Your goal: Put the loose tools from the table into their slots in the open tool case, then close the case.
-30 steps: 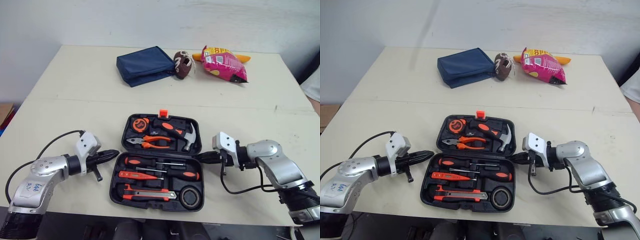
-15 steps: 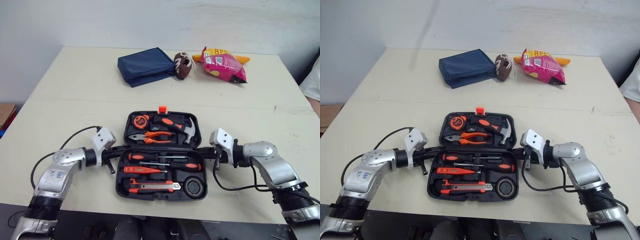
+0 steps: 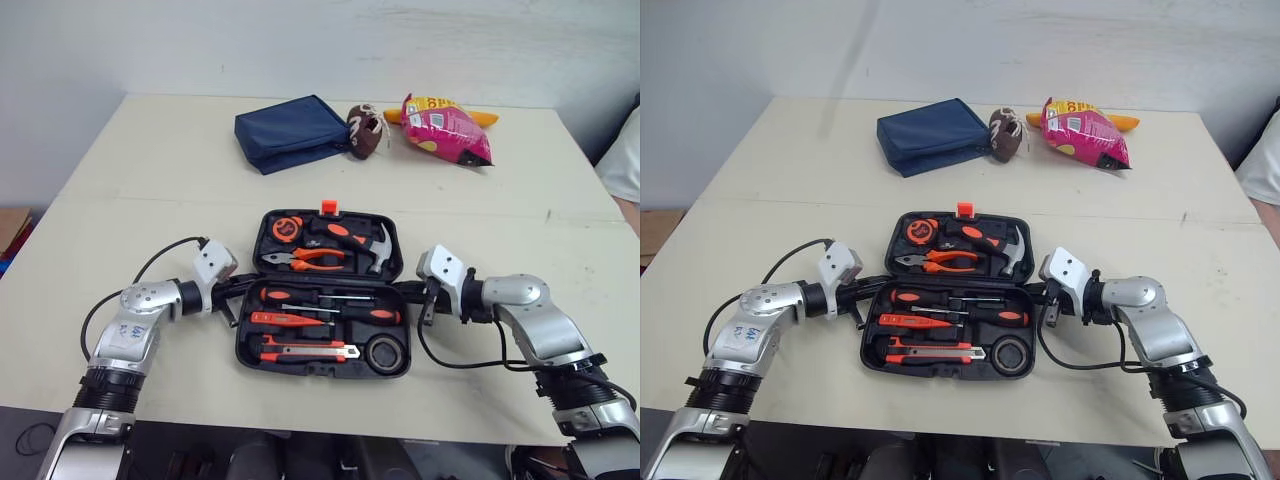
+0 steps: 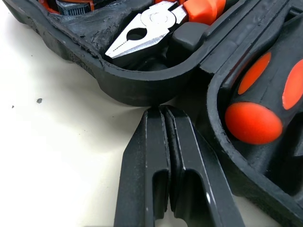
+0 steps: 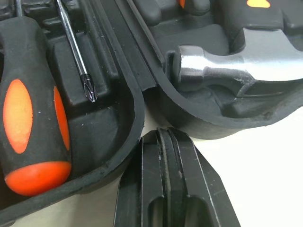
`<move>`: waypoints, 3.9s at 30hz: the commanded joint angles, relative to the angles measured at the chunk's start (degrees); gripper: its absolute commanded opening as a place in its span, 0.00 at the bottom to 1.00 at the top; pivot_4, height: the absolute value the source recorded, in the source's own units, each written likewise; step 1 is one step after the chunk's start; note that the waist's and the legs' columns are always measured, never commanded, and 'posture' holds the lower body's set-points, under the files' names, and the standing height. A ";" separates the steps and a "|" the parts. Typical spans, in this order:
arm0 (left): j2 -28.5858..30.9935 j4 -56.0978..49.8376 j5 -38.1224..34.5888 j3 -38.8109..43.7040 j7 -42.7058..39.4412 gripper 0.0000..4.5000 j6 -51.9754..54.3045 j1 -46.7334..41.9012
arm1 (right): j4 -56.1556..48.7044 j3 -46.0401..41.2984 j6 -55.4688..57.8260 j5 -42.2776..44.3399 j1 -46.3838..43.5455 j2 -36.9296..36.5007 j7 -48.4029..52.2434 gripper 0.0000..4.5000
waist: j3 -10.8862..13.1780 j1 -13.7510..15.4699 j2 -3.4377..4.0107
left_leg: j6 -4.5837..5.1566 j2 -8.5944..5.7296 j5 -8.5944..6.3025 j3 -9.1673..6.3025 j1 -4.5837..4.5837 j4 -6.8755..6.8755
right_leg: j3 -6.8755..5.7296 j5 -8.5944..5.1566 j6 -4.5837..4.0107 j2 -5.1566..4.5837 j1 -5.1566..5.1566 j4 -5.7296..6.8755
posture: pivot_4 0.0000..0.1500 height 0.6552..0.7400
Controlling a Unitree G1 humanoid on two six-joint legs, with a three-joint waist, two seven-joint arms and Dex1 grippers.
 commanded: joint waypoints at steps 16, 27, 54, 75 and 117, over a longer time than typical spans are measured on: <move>3.43 -10.78 -20.13 13.84 17.24 0.99 49.86 -16.12 | -3.56 -10.33 72.57 19.67 -22.68 -4.98 -8.94 1.00 | 0.05 0.07 0.03 | -0.09 -0.02 0.18 -0.04 -0.82 0.23 | 0.00 0.03 0.02 -0.02 -0.82 0.28 | 1.00 1.00; -1.37 -0.09 -12.92 5.90 22.44 0.99 50.47 -22.95 | 12.86 -7.50 69.90 13.01 -34.16 2.01 -19.58 1.00 | 0.05 0.20 0.04 | -0.23 -0.02 0.32 0.23 -1.29 0.26 | 0.18 0.02 0.00 0.00 -1.43 0.41 | 1.00 1.00; -4.21 4.42 -11.09 -0.17 18.05 0.52 53.68 -23.44 | 15.06 -7.70 72.41 12.33 -33.76 8.62 -25.34 0.59 | -0.09 0.00 -0.08 | -0.24 0.00 0.34 0.42 -1.36 0.93 | 0.39 0.03 0.00 0.00 -1.69 1.23 | 1.00 1.00; -7.74 -4.50 -8.82 10.36 11.87 0.00 9.05 -13.62 | -12.58 -21.64 46.32 19.69 -16.62 12.72 -19.64 0.00 | -0.14 0.10 0.18 | -0.28 0.00 0.41 0.54 -2.06 0.81 | 0.49 0.05 0.01 0.07 -2.55 1.29 | 1.00 1.00; 10.17 -4.13 -8.57 20.87 10.94 1.00 -27.24 20.08 | -6.42 -8.63 -42.36 10.59 34.65 -22.11 -7.65 0.62 | -0.12 0.80 0.12 | 0.37 0.06 -0.04 0.85 -0.22 0.33 | 0.62 0.31 0.30 0.00 -0.38 0.03 | 1.00 1.00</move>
